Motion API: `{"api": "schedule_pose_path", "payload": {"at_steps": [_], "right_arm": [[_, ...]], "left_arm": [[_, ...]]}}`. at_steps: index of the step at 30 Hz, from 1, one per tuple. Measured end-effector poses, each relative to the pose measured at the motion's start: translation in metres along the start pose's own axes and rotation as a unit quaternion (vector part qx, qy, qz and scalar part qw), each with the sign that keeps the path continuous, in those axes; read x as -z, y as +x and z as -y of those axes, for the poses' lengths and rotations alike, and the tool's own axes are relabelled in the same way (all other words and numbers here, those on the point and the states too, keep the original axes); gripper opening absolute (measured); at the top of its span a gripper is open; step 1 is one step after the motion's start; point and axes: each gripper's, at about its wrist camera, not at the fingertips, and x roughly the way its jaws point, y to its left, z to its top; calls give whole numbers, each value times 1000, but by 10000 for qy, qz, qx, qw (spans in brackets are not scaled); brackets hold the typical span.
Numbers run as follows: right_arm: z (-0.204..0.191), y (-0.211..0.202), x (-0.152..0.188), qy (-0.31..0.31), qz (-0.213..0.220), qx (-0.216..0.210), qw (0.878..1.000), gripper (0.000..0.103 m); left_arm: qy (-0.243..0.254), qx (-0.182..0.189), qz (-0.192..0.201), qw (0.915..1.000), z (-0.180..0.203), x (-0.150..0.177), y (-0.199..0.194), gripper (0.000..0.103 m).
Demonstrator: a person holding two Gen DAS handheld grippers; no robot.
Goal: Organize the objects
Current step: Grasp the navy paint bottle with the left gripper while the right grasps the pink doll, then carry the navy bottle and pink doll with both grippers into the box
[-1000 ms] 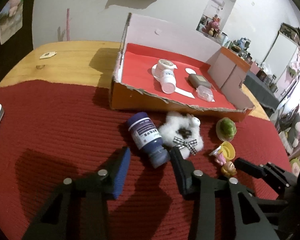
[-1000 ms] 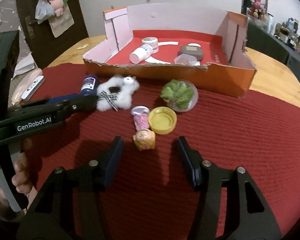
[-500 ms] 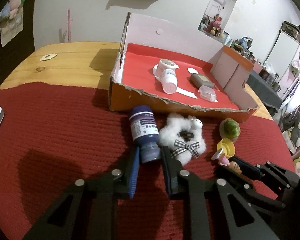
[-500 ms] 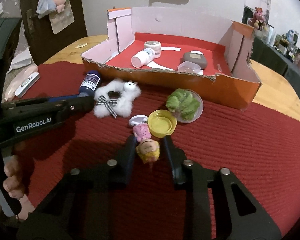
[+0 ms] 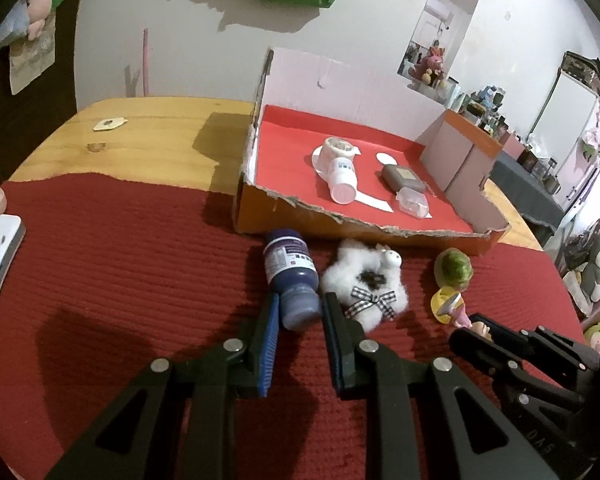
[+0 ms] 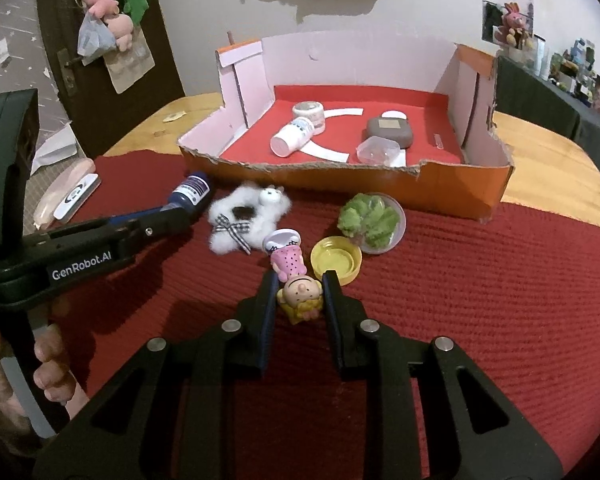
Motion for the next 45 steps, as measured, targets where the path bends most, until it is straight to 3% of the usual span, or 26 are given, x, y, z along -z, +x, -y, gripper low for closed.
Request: {"api": "schedule_pose_path", "payload": {"at_steps": [12, 45], "right_arm": [[-2, -6, -4, -17, 64, -40, 10000, 21], [-3, -17, -18, -47, 193, -163, 9997, 21]], "left_arm": [[192, -201, 351, 9990, 7, -3, -21, 22], [338, 23, 630, 9974, 20, -15, -45, 22]]}}
